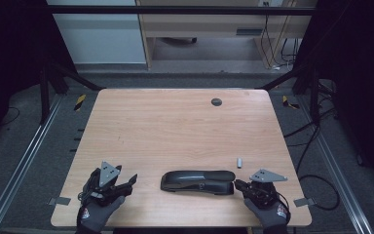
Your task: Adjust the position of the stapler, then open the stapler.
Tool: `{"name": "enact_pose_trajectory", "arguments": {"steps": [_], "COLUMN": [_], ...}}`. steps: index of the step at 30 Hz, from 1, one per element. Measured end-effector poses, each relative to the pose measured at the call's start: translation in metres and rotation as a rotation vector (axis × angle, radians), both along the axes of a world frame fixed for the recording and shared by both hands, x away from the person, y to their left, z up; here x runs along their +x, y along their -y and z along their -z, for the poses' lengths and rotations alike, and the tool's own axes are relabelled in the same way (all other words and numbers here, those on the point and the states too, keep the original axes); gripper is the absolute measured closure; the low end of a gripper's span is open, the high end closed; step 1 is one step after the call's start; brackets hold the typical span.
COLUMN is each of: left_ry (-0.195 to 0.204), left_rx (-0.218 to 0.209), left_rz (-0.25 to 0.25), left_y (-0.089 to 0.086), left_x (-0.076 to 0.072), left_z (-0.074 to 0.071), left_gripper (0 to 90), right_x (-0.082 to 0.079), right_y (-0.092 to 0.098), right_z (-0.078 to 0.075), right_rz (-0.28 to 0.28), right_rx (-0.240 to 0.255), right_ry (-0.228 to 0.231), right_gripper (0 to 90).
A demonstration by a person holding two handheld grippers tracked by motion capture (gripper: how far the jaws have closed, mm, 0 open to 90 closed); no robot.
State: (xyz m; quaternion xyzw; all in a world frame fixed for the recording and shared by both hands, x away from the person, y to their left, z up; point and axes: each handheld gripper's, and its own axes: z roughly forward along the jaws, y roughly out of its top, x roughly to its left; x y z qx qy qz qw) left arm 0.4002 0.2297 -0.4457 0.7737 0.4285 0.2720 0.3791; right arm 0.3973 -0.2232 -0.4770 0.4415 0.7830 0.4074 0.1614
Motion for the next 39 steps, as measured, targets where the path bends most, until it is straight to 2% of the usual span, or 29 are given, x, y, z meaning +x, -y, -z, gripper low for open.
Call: {"name": "enact_pose_trajectory", "arguments": {"steps": [9,13,21,24,33,36,39], "left_ry": [0.031,0.038,0.061,0.073,0.081,0.080,0.100], "left_rx": [0.005,-0.001,0.009,0.010,0.019,0.033,0.056], "left_rz": [0.052,0.080,0.120,0.135,0.179,0.196,0.212], "left_y": [0.018,0.027,0.042,0.049,0.073,0.080,0.086], "left_x": [-0.003,-0.004,-0.004,-0.002,-0.001,0.000,0.000], "left_z": [-0.012,-0.017,-0.028,-0.035,-0.044,-0.048,-0.051], "left_gripper": [35.3,35.1,34.8,34.4,33.4,33.0,32.7], "right_x": [0.008,0.010,0.015,0.016,0.016,0.016,0.016], "right_y": [0.019,0.028,0.038,0.044,0.049,0.048,0.047], "right_z": [-0.003,-0.004,-0.007,-0.007,-0.006,-0.006,-0.006], "right_rz": [0.096,0.129,0.185,0.221,0.237,0.238,0.237], "right_rx": [0.020,0.036,0.018,0.000,0.012,0.004,0.002], "right_ry": [0.042,0.040,0.064,0.076,0.075,0.081,0.089], "right_gripper": [76.7,74.7,68.8,64.0,59.9,58.6,58.5]}}
